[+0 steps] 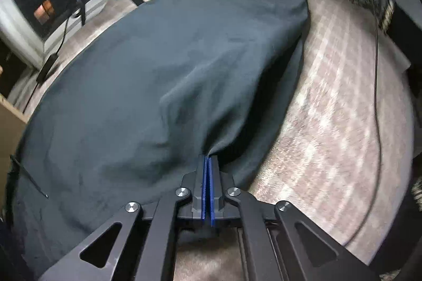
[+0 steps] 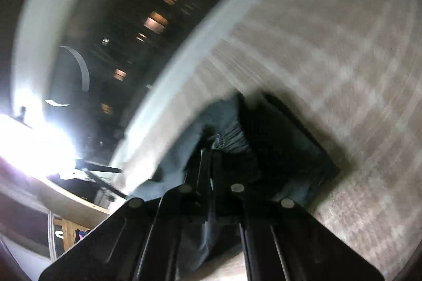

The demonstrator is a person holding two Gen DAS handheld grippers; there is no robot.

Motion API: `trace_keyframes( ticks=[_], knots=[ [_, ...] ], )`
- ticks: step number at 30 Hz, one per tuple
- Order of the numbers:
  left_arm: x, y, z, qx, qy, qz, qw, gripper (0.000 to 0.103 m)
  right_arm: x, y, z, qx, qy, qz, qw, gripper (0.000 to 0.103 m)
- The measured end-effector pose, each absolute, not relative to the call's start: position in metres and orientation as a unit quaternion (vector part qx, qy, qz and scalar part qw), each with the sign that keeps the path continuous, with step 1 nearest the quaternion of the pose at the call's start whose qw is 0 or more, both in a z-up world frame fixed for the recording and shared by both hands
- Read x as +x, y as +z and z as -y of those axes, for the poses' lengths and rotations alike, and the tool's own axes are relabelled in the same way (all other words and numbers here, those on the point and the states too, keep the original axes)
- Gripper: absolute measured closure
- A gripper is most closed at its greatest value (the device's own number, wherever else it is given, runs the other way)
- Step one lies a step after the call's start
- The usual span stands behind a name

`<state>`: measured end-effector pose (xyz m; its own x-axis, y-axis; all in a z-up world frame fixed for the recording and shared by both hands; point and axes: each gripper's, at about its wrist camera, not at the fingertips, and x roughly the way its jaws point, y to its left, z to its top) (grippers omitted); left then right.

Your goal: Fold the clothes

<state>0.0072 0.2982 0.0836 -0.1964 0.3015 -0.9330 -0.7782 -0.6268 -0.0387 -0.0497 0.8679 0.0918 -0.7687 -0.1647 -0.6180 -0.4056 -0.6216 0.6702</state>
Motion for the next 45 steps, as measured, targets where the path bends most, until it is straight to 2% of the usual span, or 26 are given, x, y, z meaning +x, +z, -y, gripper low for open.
trace_keyframes(
  ticks=[3,7,9,11,12,17,21,23,24,31,34,36,37,38,40,41,45],
  knots=[
    [0.002,0.1,-0.283,-0.517,0.747,-0.198,0.368,0.102,-0.034,0.121,-0.872,-0.312,0.858,-0.395,0.1,0.102],
    [0.01,0.105,-0.285,-0.513,0.744,-0.213,0.371,0.098,-0.029,0.1,-0.882,-0.373,0.837,-0.376,0.136,0.1],
    [0.017,0.102,-0.289,-0.509,0.741,-0.23,0.373,0.096,-0.026,0.077,-0.884,-0.396,0.81,-0.415,0.119,0.095],
    [0.024,0.1,-0.292,-0.508,0.735,-0.24,0.38,0.088,-0.022,0.058,-0.885,-0.401,0.787,-0.457,0.102,0.075],
    [0.027,0.099,-0.294,-0.507,0.733,-0.245,0.383,0.083,-0.023,0.051,-0.885,-0.4,0.781,-0.471,0.094,0.071],
    [0.03,0.094,-0.299,-0.514,0.725,-0.246,0.387,0.082,-0.037,0.032,-0.885,-0.401,0.76,-0.505,0.076,0.065],
    [0.027,0.093,-0.3,-0.516,0.724,-0.236,0.391,0.082,-0.051,0.029,-0.88,-0.396,0.759,-0.512,0.069,0.067],
    [0.026,0.092,-0.301,-0.517,0.723,-0.237,0.391,0.082,-0.055,0.028,-0.878,-0.395,0.767,-0.501,0.075,0.094],
    [0.027,0.091,-0.301,-0.517,0.723,-0.238,0.392,0.082,-0.055,0.032,-0.875,-0.388,0.777,-0.49,0.077,0.096],
    [0.026,0.09,-0.295,-0.521,0.722,-0.231,0.392,0.082,-0.016,0.08,-0.855,-0.347,0.846,-0.374,0.156,0.1],
    [0.024,0.09,-0.295,-0.523,0.72,-0.226,0.397,0.082,-0.029,0.052,-0.863,-0.429,0.807,-0.369,0.168,0.099],
    [0.025,0.091,-0.298,-0.519,0.719,-0.235,0.397,0.082,-0.027,0.044,-0.867,-0.438,0.793,-0.387,0.171,0.098],
    [0.027,0.092,-0.3,-0.516,0.719,-0.239,0.399,0.082,-0.022,0.045,-0.869,-0.426,0.793,-0.397,0.176,0.091],
    [0.028,0.094,-0.302,-0.514,0.719,-0.242,0.401,0.082,-0.016,0.047,-0.871,-0.415,0.793,-0.407,0.181,0.076],
    [0.032,0.098,-0.303,-0.507,0.719,-0.244,0.408,0.075,-0.005,0.05,-0.876,-0.378,0.794,-0.442,0.177,0.057],
    [0.032,0.099,-0.303,-0.505,0.719,-0.244,0.411,0.072,0.0,0.052,-0.879,-0.358,0.794,-0.46,0.173,0.056],
    [0.031,0.097,-0.307,-0.508,0.717,-0.241,0.412,0.072,-0.004,0.047,-0.892,-0.339,0.783,-0.497,0.157,0.056]
  ],
)
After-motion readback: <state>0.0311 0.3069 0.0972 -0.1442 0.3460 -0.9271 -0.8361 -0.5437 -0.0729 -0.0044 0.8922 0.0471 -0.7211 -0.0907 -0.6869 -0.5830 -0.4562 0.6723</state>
